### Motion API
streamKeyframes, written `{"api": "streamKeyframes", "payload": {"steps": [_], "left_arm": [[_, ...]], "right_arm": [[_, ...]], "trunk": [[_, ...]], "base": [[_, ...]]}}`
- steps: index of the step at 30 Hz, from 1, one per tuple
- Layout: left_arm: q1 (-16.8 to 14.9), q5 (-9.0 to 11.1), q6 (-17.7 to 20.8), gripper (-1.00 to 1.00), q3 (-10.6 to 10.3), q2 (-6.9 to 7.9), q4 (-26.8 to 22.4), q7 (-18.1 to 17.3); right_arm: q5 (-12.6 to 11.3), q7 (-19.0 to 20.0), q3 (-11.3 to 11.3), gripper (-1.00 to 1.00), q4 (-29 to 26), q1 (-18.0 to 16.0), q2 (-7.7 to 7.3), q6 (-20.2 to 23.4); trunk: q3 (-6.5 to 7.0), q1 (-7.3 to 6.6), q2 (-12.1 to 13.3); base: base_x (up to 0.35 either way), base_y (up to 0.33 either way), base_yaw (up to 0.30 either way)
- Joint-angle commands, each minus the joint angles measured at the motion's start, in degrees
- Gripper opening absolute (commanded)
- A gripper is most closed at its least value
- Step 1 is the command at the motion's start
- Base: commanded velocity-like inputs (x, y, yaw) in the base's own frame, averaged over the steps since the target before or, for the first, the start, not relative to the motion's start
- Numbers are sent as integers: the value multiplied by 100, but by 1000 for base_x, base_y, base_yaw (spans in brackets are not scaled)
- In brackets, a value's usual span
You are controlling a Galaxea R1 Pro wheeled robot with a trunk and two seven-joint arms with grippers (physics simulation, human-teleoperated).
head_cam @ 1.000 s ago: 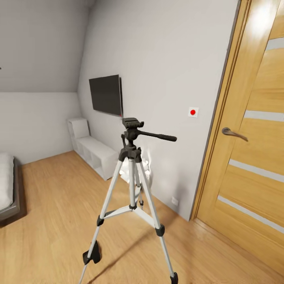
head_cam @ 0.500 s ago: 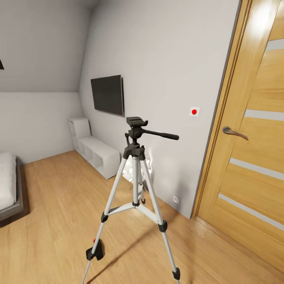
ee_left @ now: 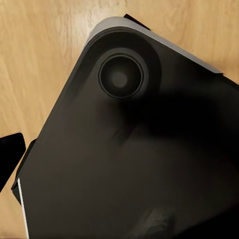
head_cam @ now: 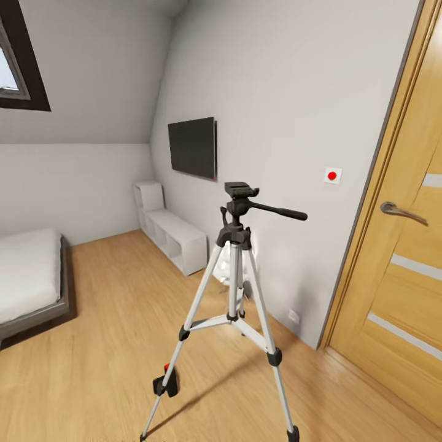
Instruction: Attach the digital camera to the camera tripod in the bedroom.
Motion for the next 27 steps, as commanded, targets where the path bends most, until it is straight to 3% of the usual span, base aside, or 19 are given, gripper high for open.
{"api": "streamKeyframes", "payload": {"steps": [1,11,27], "left_arm": [[1,-22,-8,100,31,-3,-8,19],[1,-24,-8,100,27,-6,-7,19],[1,-33,-8,100,-13,-15,-8,19]], "right_arm": [[58,-3,-1,100,-3,1,-1,1],[58,-3,-3,100,-3,1,-1,-5],[120,5,-1,100,-3,1,-8,1]], "trunk": [[-4,0,-2],[-4,0,-2],[-4,0,-2]], "base": [[0,0,273],[0,0,245],[0,0,17]]}}
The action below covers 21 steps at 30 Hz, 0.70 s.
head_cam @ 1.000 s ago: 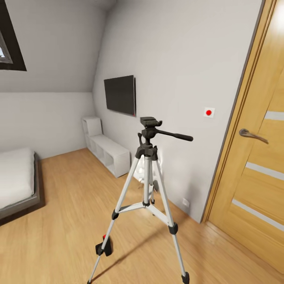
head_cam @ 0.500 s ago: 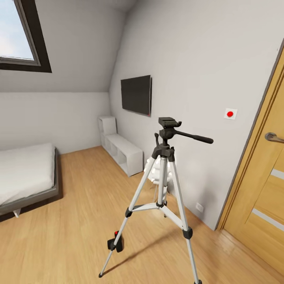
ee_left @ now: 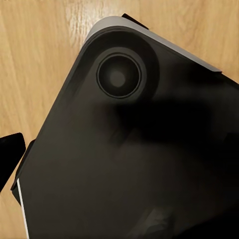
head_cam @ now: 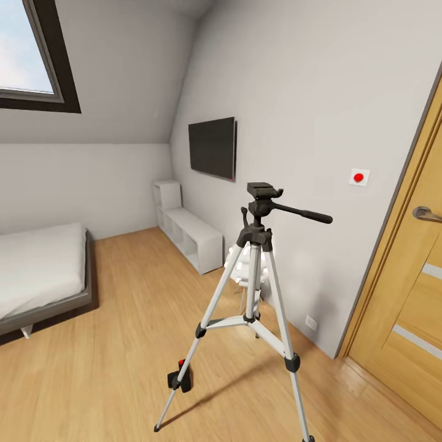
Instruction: Attach the digital camera to the camera tripod in the bedroom.
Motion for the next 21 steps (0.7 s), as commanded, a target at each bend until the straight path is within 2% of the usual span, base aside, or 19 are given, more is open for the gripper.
{"api": "streamKeyframes", "payload": {"steps": [1,13,15,18,21], "left_arm": [[1,-16,-10,100,26,-2,-6,19],[1,-36,-10,100,26,-8,-6,19],[1,-38,-10,100,26,-8,-6,19],[1,-44,-10,100,26,-8,-6,19],[1,-48,-10,100,26,-8,-6,19]], "right_arm": [[68,-2,-3,100,-3,0,-1,4],[133,1,-17,100,-174,-7,-106,-15],[138,6,-19,100,-380,-7,-97,-43],[168,35,-5,100,-998,-8,-82,-51],[292,36,67,100,-1570,-8,-72,32]], "trunk": [[-4,0,-2],[-4,0,-2],[-4,0,-2],[-4,0,-2],[-4,0,-2]], "base": [[0,0,0],[0,0,0],[0,0,0],[0,0,0],[0,0,0]]}}
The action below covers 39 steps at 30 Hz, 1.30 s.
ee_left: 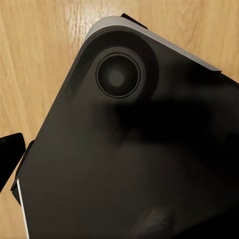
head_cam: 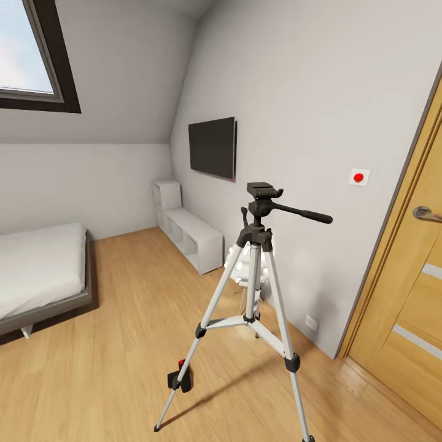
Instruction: Attach the digital camera to the camera tripod in the bedroom.
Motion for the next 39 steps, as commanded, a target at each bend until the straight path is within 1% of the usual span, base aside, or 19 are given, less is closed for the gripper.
{"api": "streamKeyframes", "payload": {"steps": [1,3,5,11,12,13,14,15,19,20,23,28,39], "left_arm": [[1,-16,-9,100,26,-3,-8,19],[1,-17,-9,100,26,-3,-5,19],[1,-21,-9,100,23,-3,-3,19],[1,-28,-9,100,16,-3,0,19],[1,-31,-7,100,10,-3,0,19],[1,-32,-6,100,8,-3,0,19],[1,-34,-5,100,0,-3,-1,19],[1,-37,-6,100,0,-3,-4,19],[1,-35,-8,100,0,-3,-6,19],[1,-31,-7,100,0,-1,-7,19],[1,-25,-6,100,0,2,-7,19],[1,-20,-8,100,-1,5,-8,19],[1,-6,-6,100,8,6,-8,19]], "right_arm": [[106,5,48,100,-206,1,-1,69],[240,9,111,100,-590,1,5,270],[343,16,150,100,-983,1,8,567],[475,41,226,100,-2333,1,21,1790],[495,45,246,100,-2896,1,27,2238],[503,48,253,100,-3206,1,31,2466],[516,61,295,100,-4165,1,75,3145],[521,87,374,100,-4757,1,146,3573],[523,215,665,100,-5692,1,246,4273],[526,306,819,100,-6016,1,270,4520],[544,436,989,100,-6339,1,287,4756],[577,572,1158,100,-6646,1,301,4964],[575,605,1211,100,-6831,1,315,5004]], "trunk": [[-5,0,-3],[-5,0,-3],[-5,0,-3],[-5,0,-3],[-5,0,-3],[-5,0,-3],[-5,0,-3],[-5,0,-3],[-5,0,-3],[-5,0,-3],[-5,0,-3],[-5,0,-3],[-5,0,-3]], "base": [[0,0,0],[0,0,0],[0,0,0],[0,0,0],[0,0,0],[0,0,0],[0,0,0],[0,0,0],[0,0,0],[0,0,0],[0,0,0],[0,0,0],[0,0,0]]}}
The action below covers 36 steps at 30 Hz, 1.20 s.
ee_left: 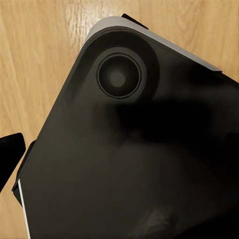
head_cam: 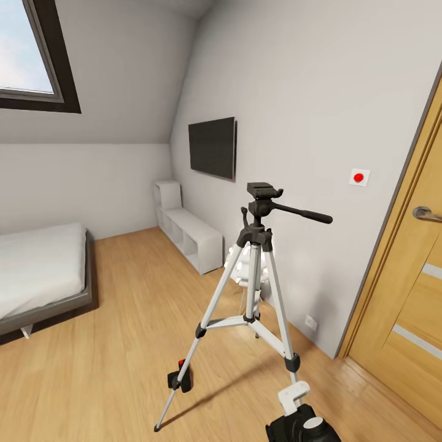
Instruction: Attach the digital camera to the camera tripod in the bedroom.
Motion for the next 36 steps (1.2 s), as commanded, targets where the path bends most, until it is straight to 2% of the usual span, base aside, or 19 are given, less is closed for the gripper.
{"api": "streamKeyframes", "payload": {"steps": [1,11,12,16,17,18,28,34,35,36], "left_arm": [[1,-15,-9,100,25,-2,-7,18],[1,-18,-10,100,24,-2,-6,18],[1,-10,-8,100,35,-2,-7,18],[1,-10,-5,100,31,-2,-7,18],[1,-10,-5,100,28,-2,-7,18],[1,-10,-5,100,28,-2,-7,18],[1,-13,-4,100,18,-1,-4,18],[1,-17,-4,100,15,5,-5,18],[1,-21,-4,100,12,4,-6,18],[1,-22,-4,100,11,4,-6,18]], "right_arm": [[62,59,-4,100,-18,0,0,22],[69,60,-7,100,-153,0,-6,26],[70,60,-17,100,-591,-289,25,338],[63,63,-19,100,-596,-642,46,642],[44,66,-19,100,-597,-906,59,891],[37,68,-20,100,-597,-999,65,969],[2,102,-26,100,-595,-2399,340,969],[10,103,-51,100,-594,-3171,401,969],[21,98,-94,100,-586,-3515,401,969],[24,95,-119,100,-585,-3571,400,969]], "trunk": [[-4,0,-3],[-4,0,-3],[-4,0,-3],[-4,0,-3],[-4,0,-3],[-4,0,-3],[-4,0,-3],[-4,0,-3],[-4,0,-3],[-4,0,-3]], "base": [[0,0,0],[0,0,0],[0,0,0],[0,0,0],[0,0,0],[0,0,0],[0,0,0],[0,0,0],[0,0,0],[0,0,0]]}}
